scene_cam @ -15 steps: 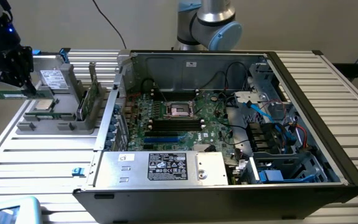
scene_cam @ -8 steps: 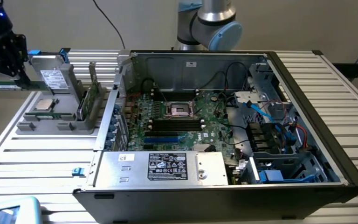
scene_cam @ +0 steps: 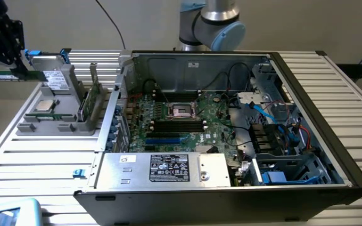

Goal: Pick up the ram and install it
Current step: 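Pick up the ram and move it above insertion slot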

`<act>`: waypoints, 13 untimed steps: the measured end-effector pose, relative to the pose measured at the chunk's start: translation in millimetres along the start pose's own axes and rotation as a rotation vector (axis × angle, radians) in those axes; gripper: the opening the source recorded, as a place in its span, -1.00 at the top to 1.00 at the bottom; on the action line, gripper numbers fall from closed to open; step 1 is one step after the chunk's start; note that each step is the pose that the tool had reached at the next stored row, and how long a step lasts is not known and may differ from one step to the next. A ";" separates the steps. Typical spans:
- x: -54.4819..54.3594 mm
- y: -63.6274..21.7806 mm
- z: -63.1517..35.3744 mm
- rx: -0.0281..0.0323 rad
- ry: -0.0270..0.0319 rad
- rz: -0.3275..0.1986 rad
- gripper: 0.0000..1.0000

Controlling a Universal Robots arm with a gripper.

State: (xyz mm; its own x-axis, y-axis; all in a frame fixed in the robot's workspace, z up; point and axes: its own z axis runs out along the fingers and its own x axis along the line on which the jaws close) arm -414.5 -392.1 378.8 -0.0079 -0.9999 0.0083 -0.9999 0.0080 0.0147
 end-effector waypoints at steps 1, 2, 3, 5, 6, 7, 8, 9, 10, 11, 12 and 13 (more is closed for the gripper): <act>0.4 -2.8 -4.0 0.0001 -0.0001 0.000 0.73; 1.0 -5.7 -8.1 -0.0002 0.0000 0.000 0.73; 1.5 -8.9 -12.1 0.0000 0.0000 0.000 0.73; 3.0 -15.8 -20.1 -0.0001 -0.0001 0.000 0.73; 3.6 -19.2 -24.1 -0.0001 -0.0001 0.000 0.73; 4.3 -22.8 -28.1 0.0000 -0.0002 0.000 0.73; 5.0 -26.3 -32.2 0.0000 -0.0004 0.000 0.73; 5.6 -30.0 -36.3 -0.0001 -0.0006 0.000 0.73; 6.4 -33.9 -40.5 0.0000 -0.0009 0.000 0.73; 7.1 -37.6 -44.3 0.0000 -0.0012 0.000 0.73; 7.7 -41.3 -47.9 -0.0001 -0.0013 0.000 0.73; 8.2 -45.1 -51.1 -0.0001 -0.0015 0.000 0.73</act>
State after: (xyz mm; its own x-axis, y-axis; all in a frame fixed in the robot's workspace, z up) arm -368.7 -400.2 429.2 -0.0078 -0.9999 0.0068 -0.9999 0.0079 0.0147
